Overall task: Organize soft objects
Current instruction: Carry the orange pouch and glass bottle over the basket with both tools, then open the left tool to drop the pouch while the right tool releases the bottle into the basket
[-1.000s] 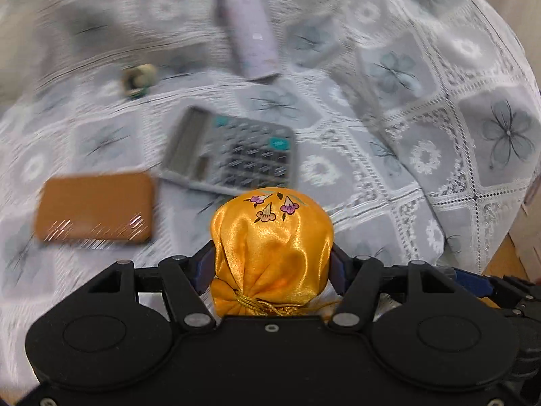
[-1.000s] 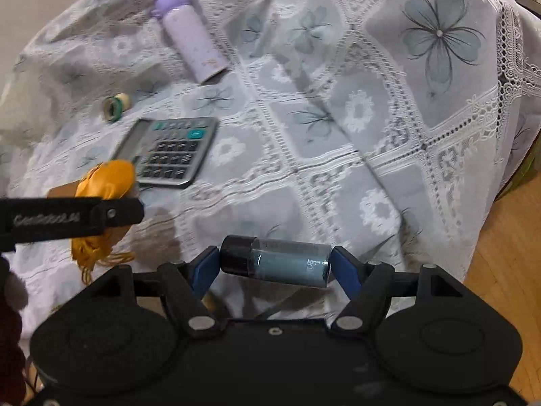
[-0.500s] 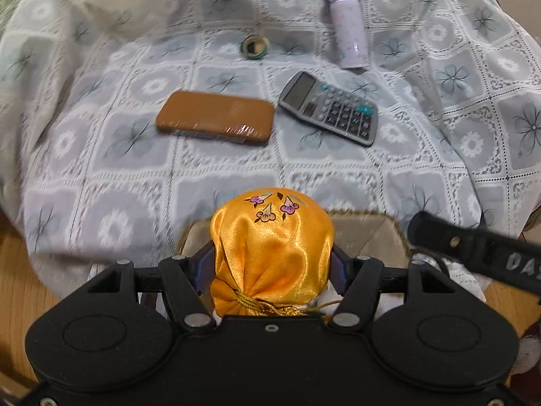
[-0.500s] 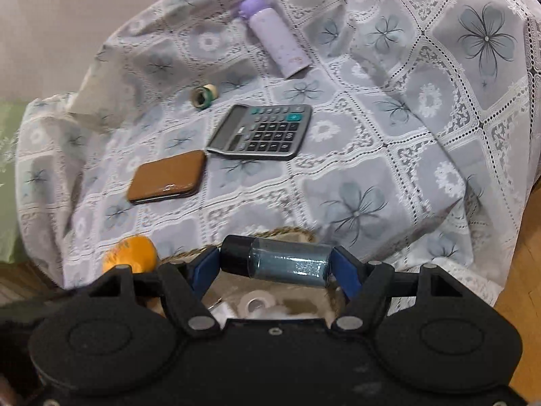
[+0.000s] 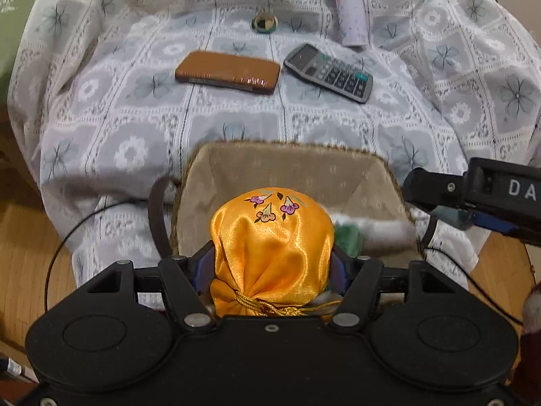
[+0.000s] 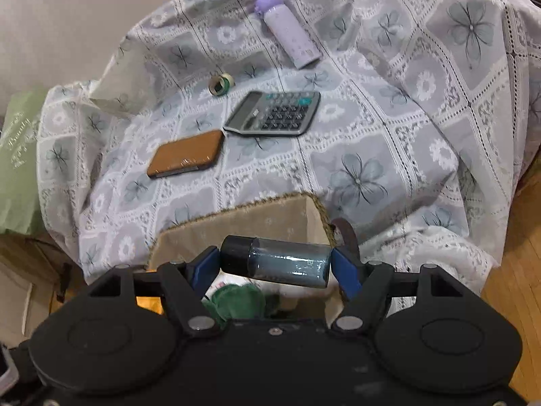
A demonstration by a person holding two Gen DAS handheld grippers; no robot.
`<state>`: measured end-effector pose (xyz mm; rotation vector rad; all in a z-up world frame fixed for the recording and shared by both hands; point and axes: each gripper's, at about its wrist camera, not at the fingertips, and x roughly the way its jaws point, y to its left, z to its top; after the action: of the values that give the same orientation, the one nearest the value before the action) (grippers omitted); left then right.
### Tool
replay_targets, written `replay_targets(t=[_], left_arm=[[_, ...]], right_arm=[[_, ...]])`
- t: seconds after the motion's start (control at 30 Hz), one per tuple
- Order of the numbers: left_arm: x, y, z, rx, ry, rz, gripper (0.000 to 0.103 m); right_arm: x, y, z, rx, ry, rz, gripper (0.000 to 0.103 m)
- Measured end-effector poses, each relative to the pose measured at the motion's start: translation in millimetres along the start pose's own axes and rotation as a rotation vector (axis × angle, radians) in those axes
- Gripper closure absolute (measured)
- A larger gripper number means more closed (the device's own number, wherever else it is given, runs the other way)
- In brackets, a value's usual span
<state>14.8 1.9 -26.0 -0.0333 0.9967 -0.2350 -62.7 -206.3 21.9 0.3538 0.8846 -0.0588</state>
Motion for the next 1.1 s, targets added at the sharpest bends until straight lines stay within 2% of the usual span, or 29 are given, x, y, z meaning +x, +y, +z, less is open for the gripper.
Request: replay_targets(t=[0.13, 0.37, 0.83, 0.93, 1.1], left_arm=[[1.5, 4.0, -5.7, -0.005, 0.015, 0.010, 0.042], [-0.7, 6.5, 5.9, -0.033, -0.039, 0.031, 0.042], [11.0, 2.9, -3.4, -0.017, 0.021, 0.012, 0.041], [9.5, 5.7, 6.3, -0.030, -0.001, -0.009, 0.040], [19.6, 9.7, 33.8, -0.035, -0.038, 0.038, 0.039]], right_arm=[[0.7, -4.1, -8.0, 0.008, 0.015, -0.008, 0.031], [-1.0, 1.6, 0.8, -0.007, -0.023, -0.011, 0.031], [2.8, 4.8, -2.4, -0.016, -0.007, -0.014, 0.031], [3.2, 5.3, -1.9, -0.018, -0.012, -0.027, 0.031], [3.4, 4.8, -1.3, -0.017, -0.013, -0.031, 0.031]])
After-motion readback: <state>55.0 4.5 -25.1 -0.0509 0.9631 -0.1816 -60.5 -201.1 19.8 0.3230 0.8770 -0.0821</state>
